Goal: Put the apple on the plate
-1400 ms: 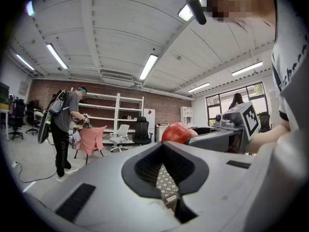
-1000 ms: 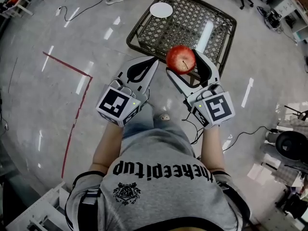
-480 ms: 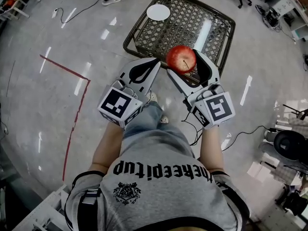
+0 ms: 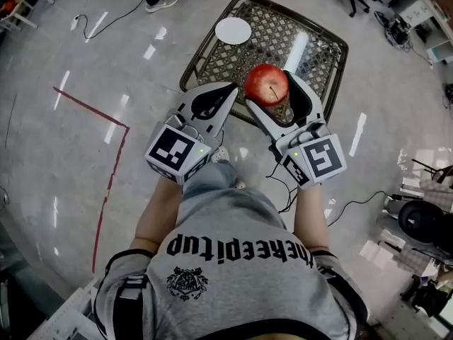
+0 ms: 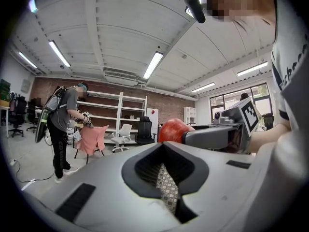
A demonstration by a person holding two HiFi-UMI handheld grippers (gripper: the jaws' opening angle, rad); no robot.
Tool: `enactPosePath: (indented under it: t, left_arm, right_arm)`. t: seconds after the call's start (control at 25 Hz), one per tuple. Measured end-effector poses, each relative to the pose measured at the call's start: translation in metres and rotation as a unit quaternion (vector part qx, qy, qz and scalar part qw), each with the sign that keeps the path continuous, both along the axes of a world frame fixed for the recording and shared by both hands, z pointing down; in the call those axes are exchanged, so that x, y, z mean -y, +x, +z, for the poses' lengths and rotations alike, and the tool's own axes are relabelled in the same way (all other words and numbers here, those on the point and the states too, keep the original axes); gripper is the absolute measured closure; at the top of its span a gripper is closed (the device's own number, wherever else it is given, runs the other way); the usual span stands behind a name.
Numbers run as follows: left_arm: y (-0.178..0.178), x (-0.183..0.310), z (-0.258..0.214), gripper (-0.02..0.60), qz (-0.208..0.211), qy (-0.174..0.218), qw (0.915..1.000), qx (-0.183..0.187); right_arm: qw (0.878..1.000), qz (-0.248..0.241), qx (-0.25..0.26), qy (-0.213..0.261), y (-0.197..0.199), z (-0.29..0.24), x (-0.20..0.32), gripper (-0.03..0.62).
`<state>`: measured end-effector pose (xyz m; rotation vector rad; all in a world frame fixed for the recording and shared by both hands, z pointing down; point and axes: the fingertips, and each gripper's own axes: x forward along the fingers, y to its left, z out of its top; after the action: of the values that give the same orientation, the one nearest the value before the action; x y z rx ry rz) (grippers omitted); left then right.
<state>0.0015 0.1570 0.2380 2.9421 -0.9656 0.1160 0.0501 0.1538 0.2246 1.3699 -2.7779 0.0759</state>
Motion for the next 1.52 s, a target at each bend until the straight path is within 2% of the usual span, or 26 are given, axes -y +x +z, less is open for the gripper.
enactPosePath:
  t: [0.32, 0.88, 1.52]
  left_arm:
    - [-0.015, 0.055, 0.005, 0.569, 0.006, -0.005, 0.9999, -0.009]
    - [-0.031, 0.091, 0.015, 0.569, -0.008, -0.023, 0.9996, -0.017]
    - [0.006, 0.148, 0.008, 0.569, -0.064, -0.018, 0.9977, -0.01]
  right_arm:
    - [1.0, 0.003, -0.009, -0.007, -0.017, 0.004, 0.054, 0.206]
    - [1.0, -0.006, -0.016, -0.02, -0.031, 0.009, 0.09, 0.206]
    - [0.998, -0.059, -0.017, -0.018, 0.005, 0.007, 0.154, 0.207]
